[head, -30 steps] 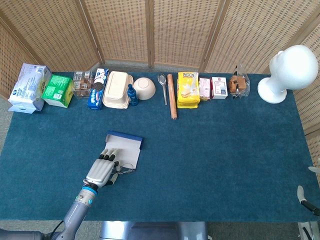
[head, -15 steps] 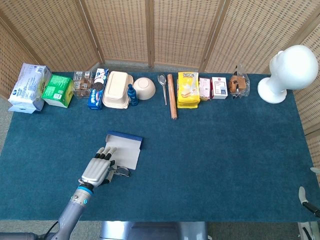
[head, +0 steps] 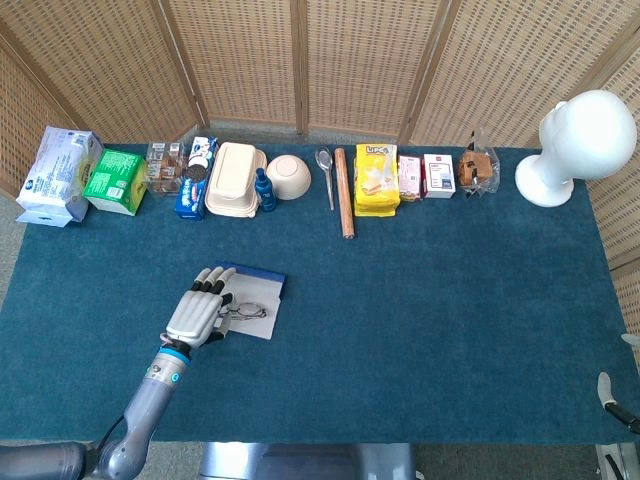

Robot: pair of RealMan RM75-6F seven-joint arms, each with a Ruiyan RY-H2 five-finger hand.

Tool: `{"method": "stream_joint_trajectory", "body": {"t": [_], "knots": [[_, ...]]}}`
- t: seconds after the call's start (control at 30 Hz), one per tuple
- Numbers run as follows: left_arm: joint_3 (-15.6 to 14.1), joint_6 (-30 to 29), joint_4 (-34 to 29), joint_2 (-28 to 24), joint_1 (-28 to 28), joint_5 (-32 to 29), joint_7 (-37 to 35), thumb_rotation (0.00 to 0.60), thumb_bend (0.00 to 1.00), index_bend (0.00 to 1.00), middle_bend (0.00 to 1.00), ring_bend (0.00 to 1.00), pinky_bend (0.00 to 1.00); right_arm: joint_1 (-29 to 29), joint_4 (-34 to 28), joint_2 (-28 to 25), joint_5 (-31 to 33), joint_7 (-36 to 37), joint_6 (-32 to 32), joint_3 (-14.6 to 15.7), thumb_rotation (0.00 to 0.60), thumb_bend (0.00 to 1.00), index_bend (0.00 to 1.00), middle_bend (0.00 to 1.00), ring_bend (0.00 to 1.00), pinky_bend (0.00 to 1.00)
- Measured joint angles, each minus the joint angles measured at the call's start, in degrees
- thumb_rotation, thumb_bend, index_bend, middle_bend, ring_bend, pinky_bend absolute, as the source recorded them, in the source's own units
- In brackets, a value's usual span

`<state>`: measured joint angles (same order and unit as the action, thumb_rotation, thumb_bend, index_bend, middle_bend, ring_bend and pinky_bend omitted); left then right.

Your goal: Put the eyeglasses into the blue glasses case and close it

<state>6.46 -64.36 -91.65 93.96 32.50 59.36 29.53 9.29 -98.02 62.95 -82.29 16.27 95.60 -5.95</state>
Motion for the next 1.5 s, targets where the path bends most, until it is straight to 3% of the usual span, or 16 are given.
{"method": "stream_joint_trajectory", "body": {"t": [0.33,0.87,1.3,1.5], "knots": [[2.1,2.9,8.1,4.5,3.0,-0.3,-1.4,0.600,0.52,0.45,0.04,0.00,0.00,0.1,0.1,-0.1,0.3,0.1,0.0,-0.2,0.600,0.40,0.05,0.27,0.11,0.18],[4.4,4.9,15.2,8.7,5.8,-0.2,-3.3,0.600,0.50,0.41,0.01,0.00,0.00,0.2,-0.5,-0.2,0.0,-0.5,0.1,-0.1,0.600,0.40,0.05,0.27,0.11,0.18],[3.6,4.1,12.9,7.3,4.9,2.9,-7.0,0.600,0.49,0.34,0.03,0.00,0.00,0.3,-0.7,-0.4,0.1,-0.5,0.0,-0.1,0.600,0.40,0.05,0.28,0.11,0.18],[1.0,0.9,8.4,3.5,2.2,6.9,-9.0,0.600,0.38,0.15,0.01,0.00,0.00,0.0,-0.5,-0.3,0.0,-0.4,-0.4,-0.2,0.600,0.40,0.05,0.28,0.11,0.18]]}}
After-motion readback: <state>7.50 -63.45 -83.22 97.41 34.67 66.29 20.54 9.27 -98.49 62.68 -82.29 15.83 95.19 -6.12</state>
